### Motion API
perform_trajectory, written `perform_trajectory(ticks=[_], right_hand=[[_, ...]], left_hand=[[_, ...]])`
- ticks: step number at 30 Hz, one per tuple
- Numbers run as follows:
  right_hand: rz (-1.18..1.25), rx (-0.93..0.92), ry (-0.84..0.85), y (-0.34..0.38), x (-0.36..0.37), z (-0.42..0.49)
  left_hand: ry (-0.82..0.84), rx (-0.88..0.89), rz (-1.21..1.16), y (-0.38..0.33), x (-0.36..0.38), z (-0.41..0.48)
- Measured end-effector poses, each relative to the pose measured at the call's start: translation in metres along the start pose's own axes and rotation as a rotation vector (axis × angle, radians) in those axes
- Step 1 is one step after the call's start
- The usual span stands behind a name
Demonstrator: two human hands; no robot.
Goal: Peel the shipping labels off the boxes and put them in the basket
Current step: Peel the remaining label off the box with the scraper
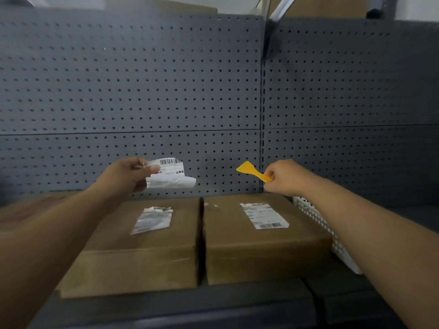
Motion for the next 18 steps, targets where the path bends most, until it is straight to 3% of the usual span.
perform_trajectory(ticks=[3, 7, 18], right_hand=[[0.028, -0.024, -0.015, 0.05, 0.015, 0.001], [0.078, -0.037, -0.003, 0.118, 0.037, 0.003], [0.019, -0.12, 0.064, 0.235, 0.07, 0.009]], left_hand=[[-0.004, -0.037, -0.125, 0.01, -0.044, -0.003], [-0.021, 0.008, 0.01, 0.017, -0.108, -0.008], [-0.073, -0.009, 0.057, 0.05, -0.235, -0.016]])
Point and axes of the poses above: each hand's wrist, its own z-axis towards the middle knuckle, its own x-axis out of the palm, y = z × x, the point moved 5 cm from there along z, towards the middle knuckle, and after that the axes turned 1 degree about x, right-handed, at the moved point
